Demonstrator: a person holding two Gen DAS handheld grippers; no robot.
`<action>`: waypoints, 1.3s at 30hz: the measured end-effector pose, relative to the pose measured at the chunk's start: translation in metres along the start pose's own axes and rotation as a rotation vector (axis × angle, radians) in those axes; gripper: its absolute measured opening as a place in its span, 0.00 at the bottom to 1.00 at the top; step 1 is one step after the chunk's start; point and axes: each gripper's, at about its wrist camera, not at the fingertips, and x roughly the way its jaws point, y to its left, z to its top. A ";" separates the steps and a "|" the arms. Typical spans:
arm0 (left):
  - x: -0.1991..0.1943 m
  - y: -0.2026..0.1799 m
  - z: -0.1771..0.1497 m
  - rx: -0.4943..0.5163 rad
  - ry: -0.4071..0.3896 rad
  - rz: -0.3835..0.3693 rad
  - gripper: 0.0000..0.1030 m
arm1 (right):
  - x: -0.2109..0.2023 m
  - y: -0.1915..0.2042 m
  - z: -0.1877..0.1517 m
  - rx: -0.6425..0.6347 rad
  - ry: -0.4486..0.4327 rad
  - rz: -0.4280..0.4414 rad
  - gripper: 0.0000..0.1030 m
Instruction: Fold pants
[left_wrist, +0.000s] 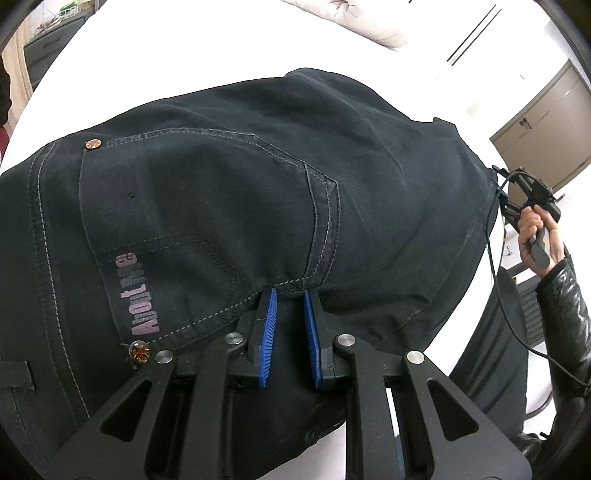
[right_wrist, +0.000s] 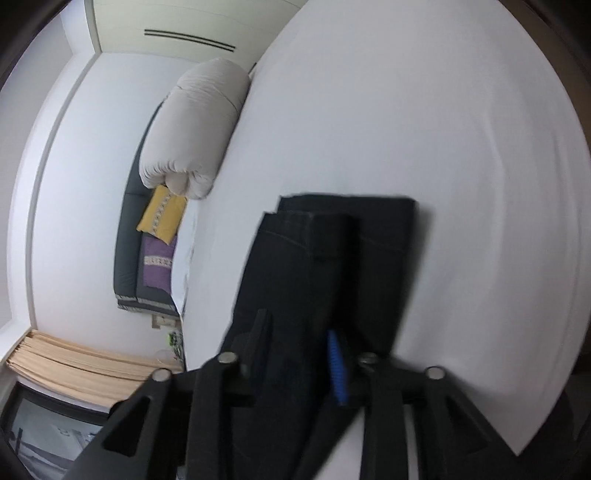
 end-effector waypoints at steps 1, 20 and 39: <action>0.001 -0.002 0.000 0.000 0.000 0.003 0.15 | 0.004 0.003 0.001 0.003 0.000 0.001 0.32; -0.002 0.004 -0.004 -0.028 -0.012 -0.020 0.15 | -0.021 -0.033 0.013 0.031 -0.094 -0.093 0.02; -0.010 0.025 -0.012 -0.056 -0.049 -0.065 0.16 | -0.090 -0.031 0.022 -0.023 -0.252 -0.226 0.63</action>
